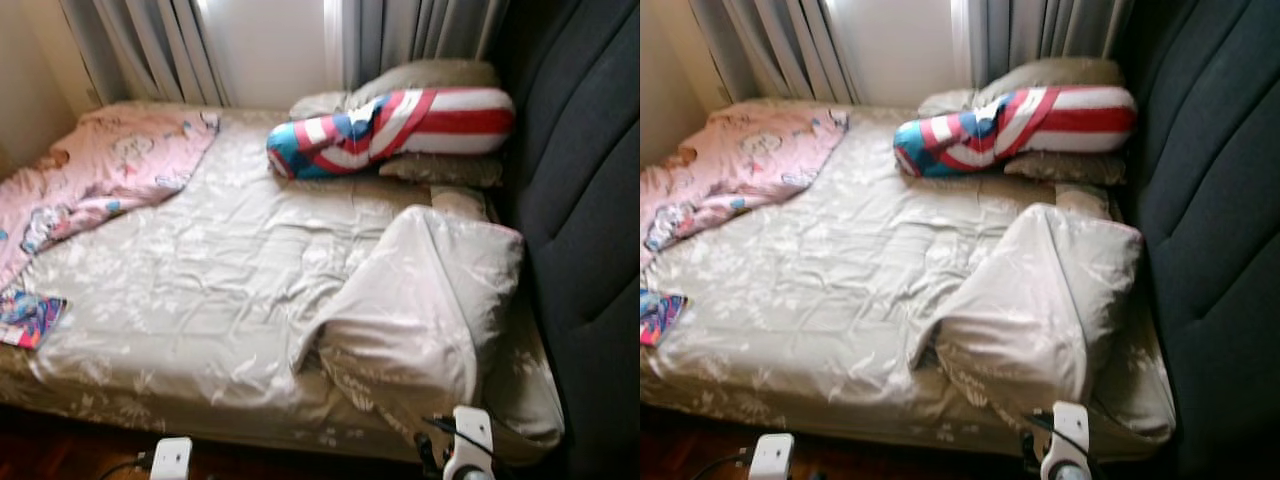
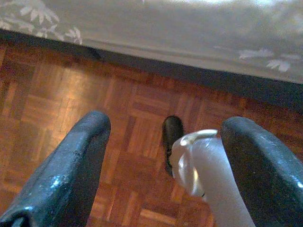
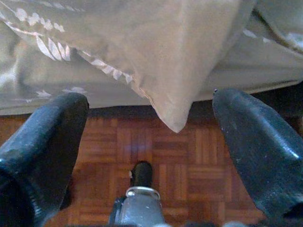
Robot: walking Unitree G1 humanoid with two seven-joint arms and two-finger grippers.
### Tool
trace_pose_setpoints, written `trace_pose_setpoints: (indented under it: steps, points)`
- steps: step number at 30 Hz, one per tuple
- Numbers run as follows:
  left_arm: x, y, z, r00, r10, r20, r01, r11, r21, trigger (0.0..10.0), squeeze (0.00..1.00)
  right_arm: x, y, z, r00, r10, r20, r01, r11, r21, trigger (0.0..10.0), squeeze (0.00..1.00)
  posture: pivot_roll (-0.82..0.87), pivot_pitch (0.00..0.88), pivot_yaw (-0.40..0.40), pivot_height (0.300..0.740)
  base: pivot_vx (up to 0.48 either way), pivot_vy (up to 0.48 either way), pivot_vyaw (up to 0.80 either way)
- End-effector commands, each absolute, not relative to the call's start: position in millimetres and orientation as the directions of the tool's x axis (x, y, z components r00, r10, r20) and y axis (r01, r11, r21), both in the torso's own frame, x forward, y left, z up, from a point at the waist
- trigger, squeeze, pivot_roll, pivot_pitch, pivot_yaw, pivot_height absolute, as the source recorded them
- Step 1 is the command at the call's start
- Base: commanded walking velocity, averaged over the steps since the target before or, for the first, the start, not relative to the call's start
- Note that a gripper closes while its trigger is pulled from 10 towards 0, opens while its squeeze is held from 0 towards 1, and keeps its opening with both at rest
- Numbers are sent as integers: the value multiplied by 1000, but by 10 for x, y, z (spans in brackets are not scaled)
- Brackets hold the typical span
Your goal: Clean up the room
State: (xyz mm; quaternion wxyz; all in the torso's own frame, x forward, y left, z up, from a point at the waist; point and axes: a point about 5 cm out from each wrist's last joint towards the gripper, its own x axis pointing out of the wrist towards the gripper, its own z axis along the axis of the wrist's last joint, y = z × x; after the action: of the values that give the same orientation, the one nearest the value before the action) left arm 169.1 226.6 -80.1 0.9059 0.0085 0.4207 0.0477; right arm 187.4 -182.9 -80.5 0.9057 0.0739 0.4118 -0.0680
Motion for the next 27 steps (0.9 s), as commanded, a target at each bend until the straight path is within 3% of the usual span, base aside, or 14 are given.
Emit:
trace_pose_setpoints:
  steps: [1, 9, 14, 27]
  points:
    - [1674, 2258, -813, 631, 88, -771, -84, 995, 46, 10000, 0, 1834, -1860, -822, 639, -71, -766, 195, 978, 72, 10000, 0, 54, 6, -40, 740, 0, 0, 0]
    - [1681, 2253, -812, 631, 89, -771, -88, 995, 43, 10000, 0, 1840, -1882, -814, 645, -82, -760, 185, 981, 51, 10000, 0, 55, 10, -45, 740, 0, 0, 0]
    - [1683, 2253, -811, 632, 89, -770, -89, 995, 42, 10000, 0, 1846, -1892, -811, 645, -90, -759, 191, 980, 46, 10000, 0, 57, 14, -46, 740, 0, 0, 800]
    - [1692, 2251, -806, 634, 79, -769, -68, 997, 46, 10000, 0, 1839, -1892, -815, 642, -92, -762, 211, 976, 60, 10000, 0, 58, 18, -44, 740, 0, 0, 0]
